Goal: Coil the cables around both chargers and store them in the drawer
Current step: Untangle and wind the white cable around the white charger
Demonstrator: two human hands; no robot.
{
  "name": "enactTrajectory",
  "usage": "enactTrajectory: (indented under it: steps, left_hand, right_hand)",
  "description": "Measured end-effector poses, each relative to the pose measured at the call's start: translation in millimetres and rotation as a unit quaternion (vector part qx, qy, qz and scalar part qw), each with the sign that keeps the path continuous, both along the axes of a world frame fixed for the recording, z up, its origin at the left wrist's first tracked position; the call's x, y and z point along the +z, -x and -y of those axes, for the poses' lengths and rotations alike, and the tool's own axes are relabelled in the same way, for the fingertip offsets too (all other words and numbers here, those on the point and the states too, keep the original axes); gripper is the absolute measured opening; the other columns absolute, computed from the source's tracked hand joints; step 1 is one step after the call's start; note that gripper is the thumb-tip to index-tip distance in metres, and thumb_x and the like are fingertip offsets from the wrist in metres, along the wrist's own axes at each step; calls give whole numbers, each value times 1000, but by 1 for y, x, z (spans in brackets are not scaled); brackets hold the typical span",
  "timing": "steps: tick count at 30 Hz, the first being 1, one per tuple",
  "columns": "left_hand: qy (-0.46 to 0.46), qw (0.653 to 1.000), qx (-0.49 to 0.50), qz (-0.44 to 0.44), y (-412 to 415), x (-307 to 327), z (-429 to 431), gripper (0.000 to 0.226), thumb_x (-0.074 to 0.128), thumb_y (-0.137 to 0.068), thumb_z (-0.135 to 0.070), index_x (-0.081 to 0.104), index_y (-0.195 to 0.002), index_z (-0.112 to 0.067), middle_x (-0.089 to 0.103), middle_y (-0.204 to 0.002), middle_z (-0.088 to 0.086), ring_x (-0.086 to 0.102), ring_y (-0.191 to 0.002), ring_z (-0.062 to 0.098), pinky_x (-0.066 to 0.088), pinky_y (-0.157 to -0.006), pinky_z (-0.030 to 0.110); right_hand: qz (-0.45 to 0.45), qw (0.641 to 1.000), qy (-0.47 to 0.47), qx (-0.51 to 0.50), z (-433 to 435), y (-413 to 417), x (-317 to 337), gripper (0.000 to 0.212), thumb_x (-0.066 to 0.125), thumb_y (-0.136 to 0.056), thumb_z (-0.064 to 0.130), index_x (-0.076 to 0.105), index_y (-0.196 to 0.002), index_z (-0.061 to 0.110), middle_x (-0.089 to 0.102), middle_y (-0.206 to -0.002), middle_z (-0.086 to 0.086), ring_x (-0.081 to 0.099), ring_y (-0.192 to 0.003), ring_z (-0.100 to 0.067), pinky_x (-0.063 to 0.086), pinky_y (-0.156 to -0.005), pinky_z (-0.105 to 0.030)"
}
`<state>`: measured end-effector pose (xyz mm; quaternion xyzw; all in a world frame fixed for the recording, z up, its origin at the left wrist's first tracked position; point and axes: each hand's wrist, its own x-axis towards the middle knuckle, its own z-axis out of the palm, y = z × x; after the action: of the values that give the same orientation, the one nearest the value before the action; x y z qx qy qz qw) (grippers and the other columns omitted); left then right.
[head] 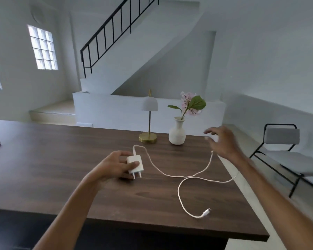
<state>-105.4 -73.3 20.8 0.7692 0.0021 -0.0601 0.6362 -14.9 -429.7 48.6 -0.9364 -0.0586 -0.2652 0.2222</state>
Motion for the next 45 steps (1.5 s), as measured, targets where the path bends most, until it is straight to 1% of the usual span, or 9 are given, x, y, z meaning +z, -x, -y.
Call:
enactTrajectory:
  steps: [5, 9, 13, 16, 22, 28, 32, 37, 45]
  left_hand:
    - [12, 999, -32, 12, -1, 2, 24, 31, 78, -86, -14, 71, -114, -2, 80, -100, 12, 78, -79, 13, 61, -66, 21]
    - [33, 998, -45, 14, 4, 4, 33, 29, 77, -87, -18, 74, -112, -3, 80, -101, 12, 78, -91, 18, 63, -78, 26]
    - [57, 998, -24, -3, 7, 4, 29, 34, 80, -84, -21, 75, -111, -1, 80, -102, 13, 77, -97, 24, 63, -86, 31]
    - [54, 998, -13, -15, 9, 3, 24, 32, 81, -83, -24, 78, -108, -4, 80, -99, 11, 77, -88, 18, 63, -78, 25]
    - [150, 987, -29, -45, 17, 2, 19, 32, 79, -84, -20, 75, -111, -3, 80, -95, 9, 77, -79, 13, 62, -69, 21]
    - [225, 973, -35, -41, 16, 0, 12, 52, 81, -71, -25, 72, -117, -1, 78, -108, 16, 78, -86, 19, 63, -70, 23]
    - [217, 976, 25, 7, 15, -7, 13, 50, 84, -67, -32, 77, -111, -9, 80, -104, 9, 76, -93, 18, 64, -80, 26]
    - [249, 965, 86, 8, 12, -18, 19, 43, 86, -71, -31, 79, -109, -11, 80, -105, 8, 75, -100, 19, 62, -85, 26]
    - [147, 980, 121, 62, 15, -28, 29, 34, 86, -79, -26, 79, -108, -10, 79, -86, 1, 72, -68, 2, 54, -59, 14]
  right_hand:
    - [-128, 956, -74, 254, -81, 36, -38, 32, 62, -98, 19, 66, -130, 22, 61, -124, 12, 53, -105, 21, 35, -88, 3]
    - [-100, 943, -146, 283, -113, 38, -54, 29, 57, -101, 27, 64, -130, 26, 64, -127, 5, 59, -112, 1, 44, -98, -15]
    - [-10, 945, -217, 244, -124, 38, -48, 6, 63, -97, 20, 63, -100, 15, 67, -92, 8, 61, -85, 1, 46, -72, -16]
    - [35, 947, -200, 248, -125, 32, -47, 18, 65, -95, 24, 60, -112, 20, 63, -96, -1, 62, -91, -12, 51, -76, -21]
    - [-61, 917, -244, 310, -136, 32, -59, 25, 51, -103, 25, 71, -88, 24, 72, -81, 1, 69, -82, -13, 53, -84, -38]
    - [-142, 878, -340, 307, -151, 52, -82, 26, 45, -106, 16, 66, -91, 12, 52, -57, -1, 49, -45, -11, 47, -47, -29]
    - [-154, 910, -257, 286, -157, 68, -101, 28, 49, -105, 18, 74, -93, 21, 44, -53, 7, 34, -45, -7, 29, -44, -23]
    - [-138, 949, -79, 270, -156, 95, -87, 23, 52, -103, 25, 73, -94, 26, 60, -58, 17, 52, -54, -2, 43, -60, -21]
    - [-156, 963, 96, 198, -147, 130, -30, 28, 52, -100, 44, 72, -91, 27, 58, -61, 9, 56, -61, -6, 46, -62, -32]
